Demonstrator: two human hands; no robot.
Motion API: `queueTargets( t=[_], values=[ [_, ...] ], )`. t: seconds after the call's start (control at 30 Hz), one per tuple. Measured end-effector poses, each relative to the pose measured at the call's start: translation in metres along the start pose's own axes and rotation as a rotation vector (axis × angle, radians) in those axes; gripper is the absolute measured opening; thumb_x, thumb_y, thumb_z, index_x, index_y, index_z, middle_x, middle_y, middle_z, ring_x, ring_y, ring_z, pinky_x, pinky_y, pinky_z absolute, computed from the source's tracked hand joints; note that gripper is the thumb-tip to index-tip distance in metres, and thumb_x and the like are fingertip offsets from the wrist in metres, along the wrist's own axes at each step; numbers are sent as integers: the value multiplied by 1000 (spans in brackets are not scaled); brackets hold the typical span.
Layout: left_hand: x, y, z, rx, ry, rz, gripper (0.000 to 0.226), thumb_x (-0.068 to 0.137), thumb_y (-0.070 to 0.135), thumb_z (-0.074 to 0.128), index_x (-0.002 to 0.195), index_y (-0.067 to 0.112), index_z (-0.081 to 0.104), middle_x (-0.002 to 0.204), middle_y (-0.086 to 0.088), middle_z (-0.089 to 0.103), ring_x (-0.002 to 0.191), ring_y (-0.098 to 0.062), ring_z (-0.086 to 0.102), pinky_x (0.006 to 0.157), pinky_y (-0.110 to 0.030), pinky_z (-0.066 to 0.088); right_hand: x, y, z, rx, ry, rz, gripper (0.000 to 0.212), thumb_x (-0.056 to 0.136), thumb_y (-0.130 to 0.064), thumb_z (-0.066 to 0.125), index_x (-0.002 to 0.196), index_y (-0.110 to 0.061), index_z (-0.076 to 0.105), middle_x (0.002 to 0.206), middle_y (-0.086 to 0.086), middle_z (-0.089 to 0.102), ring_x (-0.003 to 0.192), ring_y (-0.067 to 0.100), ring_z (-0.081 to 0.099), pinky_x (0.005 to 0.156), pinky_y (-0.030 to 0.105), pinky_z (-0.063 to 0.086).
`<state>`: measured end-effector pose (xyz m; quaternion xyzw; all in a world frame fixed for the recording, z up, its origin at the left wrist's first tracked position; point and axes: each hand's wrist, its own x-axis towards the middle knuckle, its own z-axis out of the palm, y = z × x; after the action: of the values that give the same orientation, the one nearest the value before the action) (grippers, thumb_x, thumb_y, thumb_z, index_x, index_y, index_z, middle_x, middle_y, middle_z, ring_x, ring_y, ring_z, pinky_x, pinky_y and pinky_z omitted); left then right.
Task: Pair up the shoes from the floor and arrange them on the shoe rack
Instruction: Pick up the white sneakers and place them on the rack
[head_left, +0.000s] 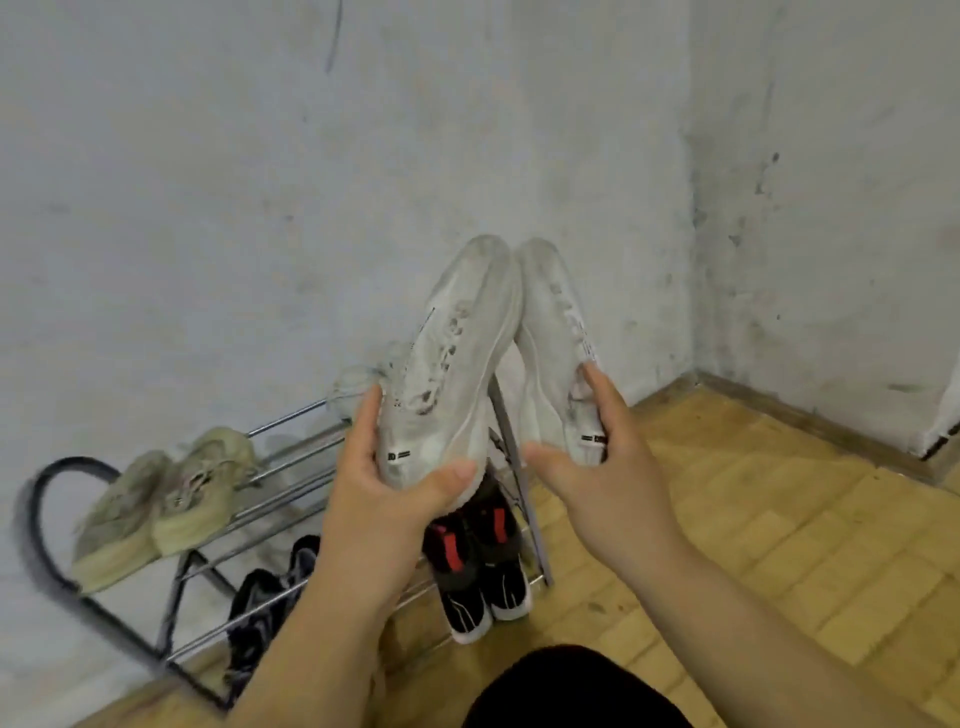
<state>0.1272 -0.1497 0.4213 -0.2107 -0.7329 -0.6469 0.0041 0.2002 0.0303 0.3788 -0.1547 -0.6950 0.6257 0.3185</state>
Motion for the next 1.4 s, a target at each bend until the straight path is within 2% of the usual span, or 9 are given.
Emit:
queueTargets(
  t=[0.13, 0.3, 0.43, 0.57, 0.63, 0.8, 1.0, 1.27, 1.4],
  values=[
    [-7, 13, -90, 21, 101, 54, 109, 63, 31, 89, 155, 46, 33, 135, 30, 59, 115, 6, 65, 96, -30, 59, -3, -48, 77, -22, -202, -139, 92, 82, -52, 81, 155, -58, 26, 153, -26, 38, 136, -6, 40, 112, 26, 36],
    [-14, -7, -190, 74, 213, 45, 114, 63, 45, 94, 154, 57, 26, 151, 30, 46, 131, 5, 54, 111, -41, 46, -2, -66, 172, -14, -393, -179, 85, 88, -52, 76, 157, -54, 27, 162, -23, 31, 145, -1, 31, 116, 27, 29],
    [-21, -44, -225, 27, 231, -26, 113, 58, 47, 98, 150, 59, 33, 149, 28, 49, 131, -8, 59, 107, -48, 51, -11, -33, 214, -43, -478, -142, 83, 89, -47, 77, 157, -50, 30, 156, -28, 32, 139, -7, 28, 113, 22, 26],
    [-10, -66, -227, -47, 183, -105, 107, 69, 21, 96, 151, 53, 35, 133, 34, 57, 116, 2, 65, 98, -35, 57, -8, 4, 226, -110, -526, -62, 88, 83, -52, 82, 155, -54, 33, 158, -23, 40, 142, -1, 38, 119, 34, 34],
    [-3, -72, -223, -45, 164, -133, 105, 73, 14, 92, 152, 50, 33, 135, 29, 57, 112, 4, 66, 96, -30, 58, -5, 13, 230, -144, -531, -45, 90, 83, -49, 83, 157, -50, 32, 157, -20, 43, 140, 1, 42, 118, 34, 36],
    [7, -90, -218, -13, 229, -180, 107, 74, 22, 93, 156, 49, 29, 147, 20, 53, 124, -4, 61, 104, -39, 55, 2, 33, 245, -257, -506, -13, 100, 76, -54, 84, 159, -48, 29, 148, -7, 47, 130, 9, 49, 110, 33, 41],
    [12, -99, -217, -42, 331, -202, 112, 74, 21, 93, 159, 44, 23, 144, 18, 48, 125, -8, 58, 106, -41, 52, 5, 44, 248, -368, -521, 13, 105, 79, -49, 85, 162, -39, 22, 149, 7, 38, 122, 12, 40, 102, 26, 32],
    [14, -102, -207, -64, 341, -214, 113, 75, 21, 92, 160, 44, 21, 146, 17, 48, 130, -13, 55, 111, -45, 48, 15, 44, 245, -292, -570, 104, 113, 72, -50, 84, 163, -40, 19, 156, 1, 41, 135, 18, 45, 110, 34, 40],
    [14, -101, -210, -94, 288, -263, 106, 78, 20, 90, 156, 51, 26, 146, 16, 55, 128, -14, 59, 109, -48, 50, 14, 40, 241, -203, -621, 155, 106, 79, -35, 87, 164, -36, 22, 157, -5, 42, 131, 11, 46, 105, 26, 39]
  ],
)
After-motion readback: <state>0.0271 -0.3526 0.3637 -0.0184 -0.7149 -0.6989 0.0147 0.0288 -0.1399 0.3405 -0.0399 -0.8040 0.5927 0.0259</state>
